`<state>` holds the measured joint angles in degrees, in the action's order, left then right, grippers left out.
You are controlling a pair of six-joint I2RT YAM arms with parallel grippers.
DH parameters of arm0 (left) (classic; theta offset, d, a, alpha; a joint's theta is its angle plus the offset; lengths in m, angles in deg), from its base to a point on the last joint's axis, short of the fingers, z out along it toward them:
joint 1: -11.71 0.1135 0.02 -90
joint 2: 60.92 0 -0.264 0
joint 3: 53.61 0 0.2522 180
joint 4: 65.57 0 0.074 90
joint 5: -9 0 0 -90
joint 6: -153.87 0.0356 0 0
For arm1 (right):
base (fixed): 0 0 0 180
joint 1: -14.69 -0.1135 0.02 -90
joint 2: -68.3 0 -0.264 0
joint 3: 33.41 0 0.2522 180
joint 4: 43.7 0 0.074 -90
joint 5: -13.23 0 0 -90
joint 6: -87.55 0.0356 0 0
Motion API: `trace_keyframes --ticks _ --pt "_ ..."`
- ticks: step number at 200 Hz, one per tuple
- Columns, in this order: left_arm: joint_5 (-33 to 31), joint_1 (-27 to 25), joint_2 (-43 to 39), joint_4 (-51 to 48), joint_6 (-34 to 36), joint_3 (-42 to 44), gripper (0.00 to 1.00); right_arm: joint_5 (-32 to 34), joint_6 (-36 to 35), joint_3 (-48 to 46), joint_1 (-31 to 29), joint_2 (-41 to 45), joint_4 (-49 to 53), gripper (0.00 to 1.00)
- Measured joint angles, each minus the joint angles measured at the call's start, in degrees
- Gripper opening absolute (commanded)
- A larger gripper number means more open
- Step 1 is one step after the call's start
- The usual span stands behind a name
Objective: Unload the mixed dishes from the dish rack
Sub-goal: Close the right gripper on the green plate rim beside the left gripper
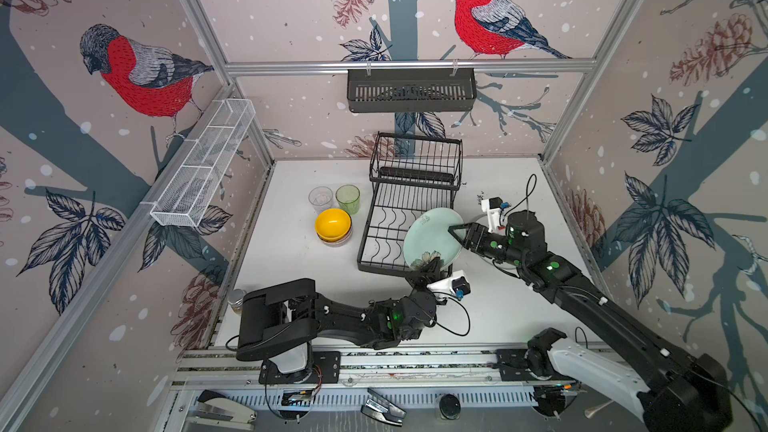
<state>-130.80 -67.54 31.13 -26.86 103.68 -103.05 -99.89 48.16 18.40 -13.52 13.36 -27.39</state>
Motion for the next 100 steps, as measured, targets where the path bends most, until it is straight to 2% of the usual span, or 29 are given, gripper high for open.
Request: trace_keyframes --ticks 41,62,100 --pt "-1.29 -0.15 1.4 1.25 2.69 -0.66 0.0 0.28 0.37 0.63 -0.09 -0.39 1.22 0.25" --pt "-1.62 -0.22 1.84 1.16 4.24 -0.81 0.0 1.09 1.27 0.96 -0.09 -0.92 2.6 0.16" --pt "-2.05 -0.37 2.82 0.52 6.23 -1.11 0.0 2.62 0.37 1.7 -0.09 -2.01 5.75 0.12"
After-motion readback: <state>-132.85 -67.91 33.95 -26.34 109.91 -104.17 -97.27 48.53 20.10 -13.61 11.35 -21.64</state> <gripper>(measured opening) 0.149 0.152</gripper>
